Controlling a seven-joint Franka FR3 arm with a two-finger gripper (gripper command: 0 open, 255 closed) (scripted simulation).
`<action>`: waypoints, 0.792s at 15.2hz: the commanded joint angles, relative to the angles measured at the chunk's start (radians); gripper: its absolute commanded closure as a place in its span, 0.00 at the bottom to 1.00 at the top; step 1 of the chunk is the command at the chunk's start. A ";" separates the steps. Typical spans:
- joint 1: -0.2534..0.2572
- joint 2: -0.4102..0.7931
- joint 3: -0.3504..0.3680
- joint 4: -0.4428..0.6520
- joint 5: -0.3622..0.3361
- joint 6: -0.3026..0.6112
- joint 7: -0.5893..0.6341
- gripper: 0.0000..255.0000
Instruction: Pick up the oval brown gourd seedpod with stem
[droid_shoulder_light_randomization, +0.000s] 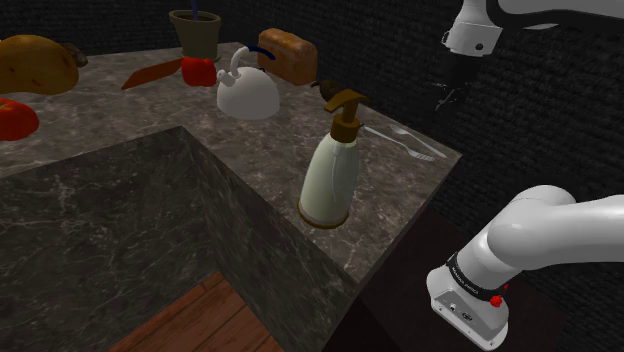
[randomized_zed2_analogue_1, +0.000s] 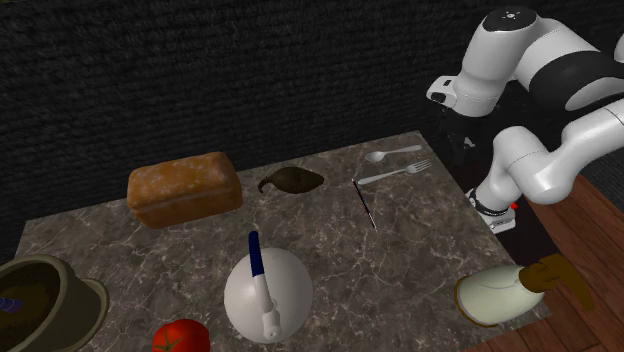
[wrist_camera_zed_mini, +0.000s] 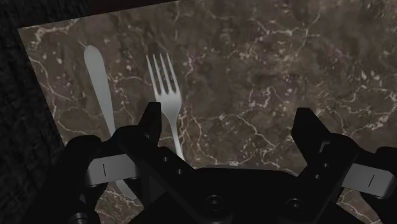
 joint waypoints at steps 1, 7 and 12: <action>0.000 0.000 0.000 0.000 0.000 0.000 0.000 0.00; -0.002 0.226 0.024 0.111 -0.051 0.132 0.001 0.00; -0.007 0.414 0.044 0.237 -0.102 0.208 0.011 0.00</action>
